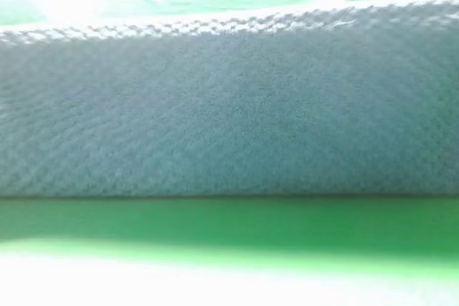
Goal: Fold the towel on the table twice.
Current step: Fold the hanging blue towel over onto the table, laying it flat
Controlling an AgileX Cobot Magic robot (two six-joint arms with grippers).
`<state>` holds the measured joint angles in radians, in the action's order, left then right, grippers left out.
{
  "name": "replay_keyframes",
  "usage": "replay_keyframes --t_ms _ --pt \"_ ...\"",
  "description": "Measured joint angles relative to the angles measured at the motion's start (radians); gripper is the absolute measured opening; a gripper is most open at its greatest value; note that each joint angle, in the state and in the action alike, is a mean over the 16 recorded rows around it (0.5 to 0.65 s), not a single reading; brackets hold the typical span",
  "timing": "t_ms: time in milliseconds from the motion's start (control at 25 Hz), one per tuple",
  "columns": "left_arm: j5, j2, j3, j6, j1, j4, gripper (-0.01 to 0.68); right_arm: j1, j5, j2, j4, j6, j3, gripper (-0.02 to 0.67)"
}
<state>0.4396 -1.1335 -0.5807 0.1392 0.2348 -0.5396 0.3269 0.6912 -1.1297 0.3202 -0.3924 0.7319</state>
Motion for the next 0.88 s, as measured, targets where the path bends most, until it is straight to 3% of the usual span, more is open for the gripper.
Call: replay_keyframes --t_ms 520,880 --pt "-0.117 -0.35 -0.274 0.01 0.0 0.05 0.0 -0.032 -0.048 -0.334 -0.063 -0.016 0.285 0.0" --pt "-0.255 -0.466 -0.35 0.01 0.0 0.073 0.0 -0.074 -0.123 -0.468 -0.067 -0.025 0.391 0.0"
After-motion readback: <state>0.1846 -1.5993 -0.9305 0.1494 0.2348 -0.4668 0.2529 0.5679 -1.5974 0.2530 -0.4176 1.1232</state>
